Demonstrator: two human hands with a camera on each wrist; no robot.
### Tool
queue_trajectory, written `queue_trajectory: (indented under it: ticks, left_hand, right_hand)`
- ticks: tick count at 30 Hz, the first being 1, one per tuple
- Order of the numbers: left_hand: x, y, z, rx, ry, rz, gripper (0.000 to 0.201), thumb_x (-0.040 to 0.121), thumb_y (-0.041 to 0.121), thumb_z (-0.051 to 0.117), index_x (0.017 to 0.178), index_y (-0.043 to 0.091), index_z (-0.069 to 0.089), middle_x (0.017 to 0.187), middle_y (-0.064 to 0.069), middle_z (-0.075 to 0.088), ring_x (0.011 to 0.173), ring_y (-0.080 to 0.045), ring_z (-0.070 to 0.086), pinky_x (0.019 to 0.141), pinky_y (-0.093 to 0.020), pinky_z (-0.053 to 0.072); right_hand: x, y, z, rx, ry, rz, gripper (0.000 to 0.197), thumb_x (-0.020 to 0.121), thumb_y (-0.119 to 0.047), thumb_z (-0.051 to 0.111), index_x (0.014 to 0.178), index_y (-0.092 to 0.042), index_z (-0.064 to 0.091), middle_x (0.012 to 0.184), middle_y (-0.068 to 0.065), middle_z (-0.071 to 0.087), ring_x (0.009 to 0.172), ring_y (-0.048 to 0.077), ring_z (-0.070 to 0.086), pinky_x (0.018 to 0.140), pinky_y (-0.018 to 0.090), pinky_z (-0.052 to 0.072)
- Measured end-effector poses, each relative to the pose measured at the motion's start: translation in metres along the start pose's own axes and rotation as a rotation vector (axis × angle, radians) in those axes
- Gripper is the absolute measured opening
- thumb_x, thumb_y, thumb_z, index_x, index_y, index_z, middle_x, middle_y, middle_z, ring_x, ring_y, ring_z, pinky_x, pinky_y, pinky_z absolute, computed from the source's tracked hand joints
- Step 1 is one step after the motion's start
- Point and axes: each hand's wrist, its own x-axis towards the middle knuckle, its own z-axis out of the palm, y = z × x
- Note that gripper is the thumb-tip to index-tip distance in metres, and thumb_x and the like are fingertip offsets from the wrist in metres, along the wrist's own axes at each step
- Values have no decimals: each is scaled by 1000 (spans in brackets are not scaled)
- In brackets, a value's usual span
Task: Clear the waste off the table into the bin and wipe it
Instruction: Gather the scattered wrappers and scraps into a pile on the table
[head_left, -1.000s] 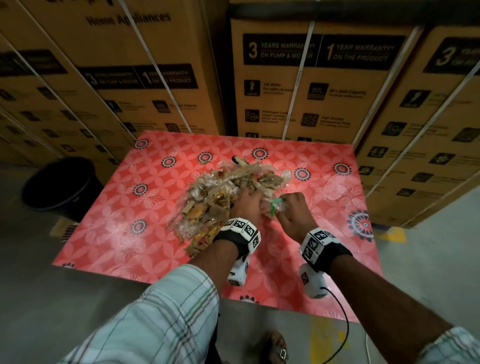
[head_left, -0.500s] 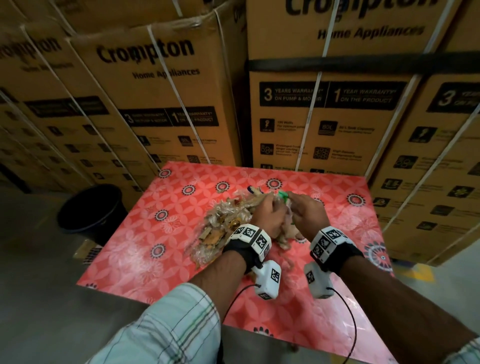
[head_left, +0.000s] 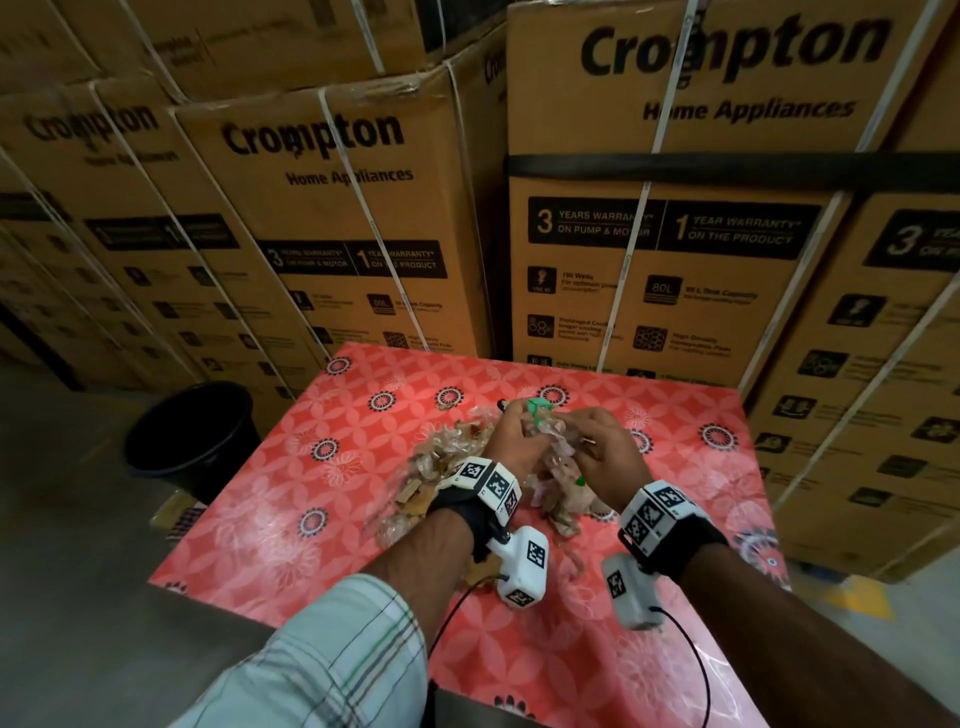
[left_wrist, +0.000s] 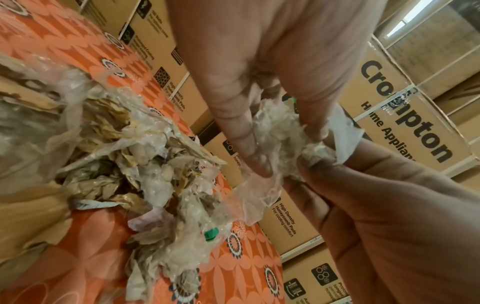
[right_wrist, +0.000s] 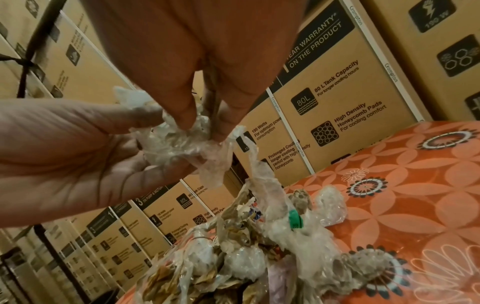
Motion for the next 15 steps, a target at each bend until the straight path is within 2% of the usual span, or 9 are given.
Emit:
queue_trajectory:
  ticks: [2,3,5,8,10,11,13,15]
  left_hand:
    - [3,4,-2,16,-5,30,35,86,6,64,117,15,51,103,-15,64,83,-25,65,66,-30,55]
    - [5,4,-3,21,-6,48,32,87,4,62,115,15,51,97,-11,63,76,-19,62,59,-23,51]
    - [7,7,-6,26,8,78,26,86,2,62,105,18,52,86,-2,60,67,-12,57,52,-17,46]
    - [14,11,-19,-7,45,97,27,84,1,65,87,24,52,79,2,61,65,-14,58,56,-24,48]
    - [17,13,-31,-31,64,98,29,84,-1,64,84,25,52,83,-1,62,72,-22,61,66,-35,53]
    - [17,13,-38,-46,61,91,29,84,-2,64,84,25,52,85,-3,63,75,-24,62,71,-40,55]
    - [16,11,-51,-51,41,83,30,83,-3,63,86,25,53,89,-5,64,80,-27,64,77,-48,56]
    - [12,5,-66,-60,28,94,30,83,-3,63,87,24,52,91,-8,64,83,-27,64,77,-49,56]
  right_hand:
    - [3,-1,0,-42,-5,-17,55,76,13,54,122,-15,63,103,2,57,95,20,54,80,30,45]
    - [4,-2,-1,-80,-10,-34,56,75,11,55,122,-17,63,105,3,59,98,21,55,82,28,41]
    - [8,-4,1,-153,-5,-35,56,73,3,57,124,-20,58,116,2,60,109,25,51,88,31,36]
    - [9,-14,8,-133,-4,73,70,75,-19,61,139,-21,31,136,4,41,126,23,35,102,39,33]
    - [9,-20,18,-93,-84,136,85,77,-25,63,146,-25,13,148,7,26,136,24,25,109,44,29]
    - [9,-22,25,-83,-123,163,89,78,-24,64,147,-28,9,150,7,23,137,25,26,110,46,31]
    - [10,-27,41,-58,-107,194,80,83,-22,62,147,-30,15,146,10,33,124,26,47,100,49,45]
    - [14,-34,58,-33,-18,222,65,86,-18,61,143,-25,31,134,11,49,104,23,61,87,47,53]
